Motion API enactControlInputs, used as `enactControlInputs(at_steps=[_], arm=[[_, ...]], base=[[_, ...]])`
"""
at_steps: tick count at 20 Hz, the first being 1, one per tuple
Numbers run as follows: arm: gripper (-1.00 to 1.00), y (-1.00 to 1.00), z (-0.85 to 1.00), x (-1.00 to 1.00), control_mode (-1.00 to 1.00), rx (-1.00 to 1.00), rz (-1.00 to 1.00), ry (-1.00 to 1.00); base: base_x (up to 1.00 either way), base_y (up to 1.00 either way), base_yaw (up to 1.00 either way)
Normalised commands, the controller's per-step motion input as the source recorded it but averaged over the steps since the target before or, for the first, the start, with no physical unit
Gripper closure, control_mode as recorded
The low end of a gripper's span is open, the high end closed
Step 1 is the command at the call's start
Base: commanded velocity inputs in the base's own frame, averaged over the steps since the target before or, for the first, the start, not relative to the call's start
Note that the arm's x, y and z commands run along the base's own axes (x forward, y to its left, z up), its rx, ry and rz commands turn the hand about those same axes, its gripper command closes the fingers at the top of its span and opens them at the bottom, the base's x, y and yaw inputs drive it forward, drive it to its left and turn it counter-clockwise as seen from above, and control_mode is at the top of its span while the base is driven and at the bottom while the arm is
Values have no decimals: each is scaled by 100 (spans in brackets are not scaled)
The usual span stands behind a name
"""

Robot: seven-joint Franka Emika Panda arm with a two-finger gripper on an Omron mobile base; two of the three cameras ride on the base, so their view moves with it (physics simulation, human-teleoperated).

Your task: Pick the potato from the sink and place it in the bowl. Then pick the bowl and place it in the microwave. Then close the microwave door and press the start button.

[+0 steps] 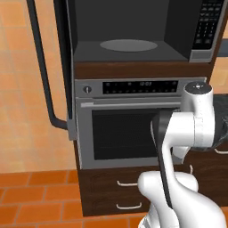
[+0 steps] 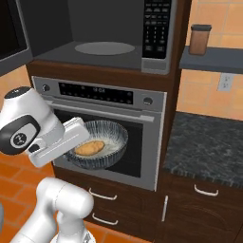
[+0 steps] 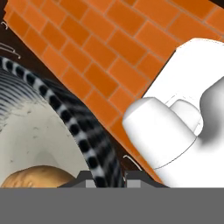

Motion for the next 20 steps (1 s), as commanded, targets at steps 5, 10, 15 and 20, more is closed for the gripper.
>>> enactControlInputs(at_steps=[5,10,15,20], arm=[[100,0,0,0,100,0,0,0],[100,0,0,0,100,0,0,0],[100,0,0,0,100,0,0,0],[100,0,0,0,100,0,0,0]], base=[[80,45,0],[30,38,0],[15,-1,0],[48,-11,-3]])
